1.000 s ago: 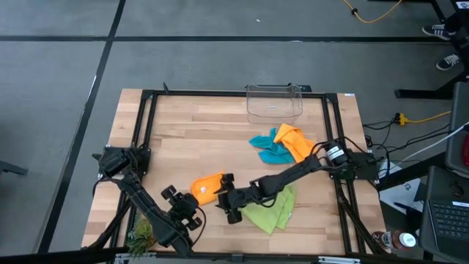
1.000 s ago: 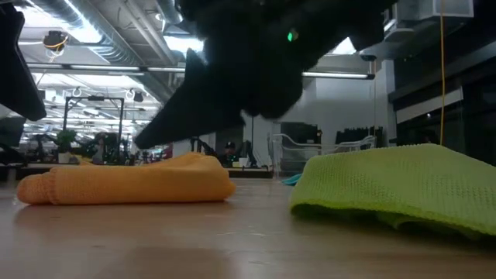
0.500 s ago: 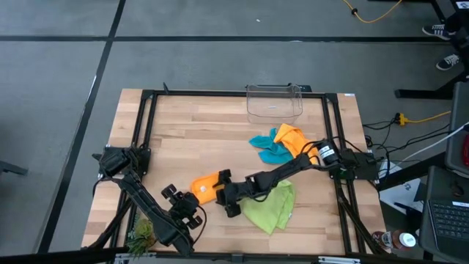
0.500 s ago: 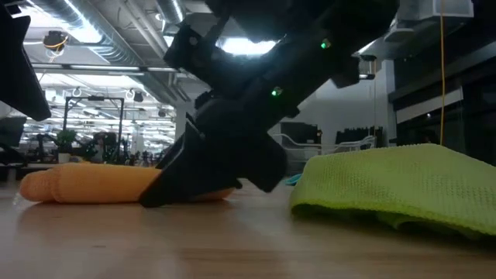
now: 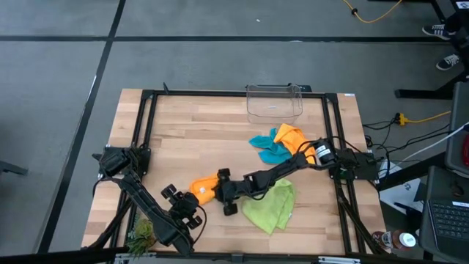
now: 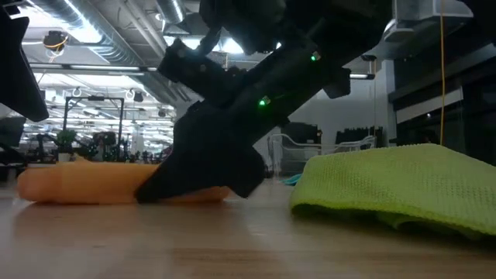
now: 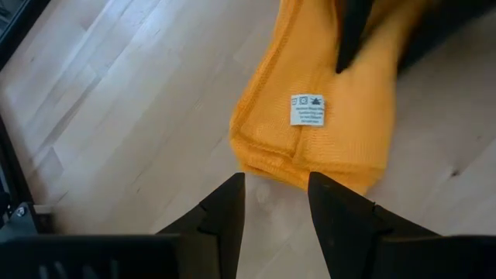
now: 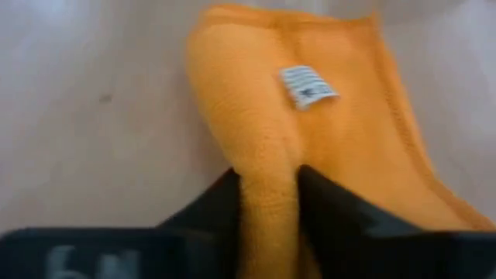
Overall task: Fold microfiber towels
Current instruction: Put the left yellow microfiber cloth into the transparent bin
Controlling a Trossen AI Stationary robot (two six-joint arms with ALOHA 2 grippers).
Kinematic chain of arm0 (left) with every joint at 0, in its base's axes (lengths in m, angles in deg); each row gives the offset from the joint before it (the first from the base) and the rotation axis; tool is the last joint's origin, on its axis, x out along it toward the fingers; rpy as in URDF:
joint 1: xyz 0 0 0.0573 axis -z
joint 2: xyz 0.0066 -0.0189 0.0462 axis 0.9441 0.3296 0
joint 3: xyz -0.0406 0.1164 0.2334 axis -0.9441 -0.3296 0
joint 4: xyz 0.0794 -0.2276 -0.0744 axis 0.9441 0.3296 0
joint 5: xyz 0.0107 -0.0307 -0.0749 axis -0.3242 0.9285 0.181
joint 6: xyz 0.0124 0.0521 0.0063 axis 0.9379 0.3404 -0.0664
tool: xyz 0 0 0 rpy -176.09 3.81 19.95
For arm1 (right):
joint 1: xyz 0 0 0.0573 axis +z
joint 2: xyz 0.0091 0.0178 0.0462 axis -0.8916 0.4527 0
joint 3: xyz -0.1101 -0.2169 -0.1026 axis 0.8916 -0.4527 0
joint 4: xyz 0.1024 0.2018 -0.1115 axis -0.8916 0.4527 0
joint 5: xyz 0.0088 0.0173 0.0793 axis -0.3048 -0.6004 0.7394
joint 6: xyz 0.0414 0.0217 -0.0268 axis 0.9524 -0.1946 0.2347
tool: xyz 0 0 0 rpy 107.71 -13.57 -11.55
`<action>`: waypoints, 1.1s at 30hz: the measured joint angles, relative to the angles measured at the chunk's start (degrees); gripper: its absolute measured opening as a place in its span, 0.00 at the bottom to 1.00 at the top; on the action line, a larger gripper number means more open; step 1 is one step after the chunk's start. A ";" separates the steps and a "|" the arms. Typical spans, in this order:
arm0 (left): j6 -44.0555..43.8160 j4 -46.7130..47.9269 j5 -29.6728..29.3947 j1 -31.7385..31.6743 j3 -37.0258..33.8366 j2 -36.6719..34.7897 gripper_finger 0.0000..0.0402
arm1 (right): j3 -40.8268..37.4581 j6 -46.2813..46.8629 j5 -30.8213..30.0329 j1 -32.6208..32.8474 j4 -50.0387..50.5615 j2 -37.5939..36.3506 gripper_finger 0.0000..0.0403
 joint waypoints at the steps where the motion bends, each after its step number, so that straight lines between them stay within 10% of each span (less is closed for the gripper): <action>1: 0.00 0.00 -0.02 0.00 0.00 0.00 0.34 | -0.01 1.26 -0.61 -0.23 0.07 0.01 0.23; 5: 0.00 0.00 -0.02 0.00 0.00 0.00 0.34 | -0.10 4.00 -3.24 -1.15 0.69 0.01 0.05; 33: -0.05 -0.04 2.10 0.00 0.00 0.00 0.34 | -0.49 -2.36 -7.36 -7.25 26.54 -26.34 0.05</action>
